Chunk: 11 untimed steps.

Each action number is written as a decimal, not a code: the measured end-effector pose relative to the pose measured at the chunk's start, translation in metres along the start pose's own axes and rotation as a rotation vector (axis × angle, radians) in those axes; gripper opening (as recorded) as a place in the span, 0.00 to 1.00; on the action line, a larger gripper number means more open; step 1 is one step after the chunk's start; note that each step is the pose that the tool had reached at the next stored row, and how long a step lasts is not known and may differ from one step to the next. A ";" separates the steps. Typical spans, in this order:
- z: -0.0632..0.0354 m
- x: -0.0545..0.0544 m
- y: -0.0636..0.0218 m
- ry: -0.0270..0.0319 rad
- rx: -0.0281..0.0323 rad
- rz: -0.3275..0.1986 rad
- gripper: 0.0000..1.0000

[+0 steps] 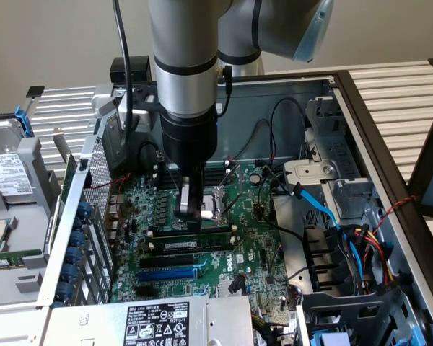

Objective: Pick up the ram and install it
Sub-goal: 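Press down the ram until it locks into place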

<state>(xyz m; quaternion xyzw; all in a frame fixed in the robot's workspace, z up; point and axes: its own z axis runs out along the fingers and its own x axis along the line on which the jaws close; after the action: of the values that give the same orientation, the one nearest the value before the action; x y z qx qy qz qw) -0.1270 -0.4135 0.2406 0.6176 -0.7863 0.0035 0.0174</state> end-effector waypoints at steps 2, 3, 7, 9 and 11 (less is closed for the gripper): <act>0.0001 0.000 0.0000 -0.0005 -0.0010 0.033 0.11; 0.0002 0.000 0.0000 -0.0008 -0.0015 0.049 0.11; 0.0004 0.000 0.0000 -0.0018 -0.0036 0.113 0.11; 0.0005 0.000 0.0000 -0.0023 -0.0046 0.146 0.11; 0.0007 0.000 0.0000 -0.0028 -0.0056 0.178 0.11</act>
<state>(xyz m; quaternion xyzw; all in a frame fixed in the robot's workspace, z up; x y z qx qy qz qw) -0.1270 -0.4135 0.2398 0.5453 -0.8381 0.0019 0.0177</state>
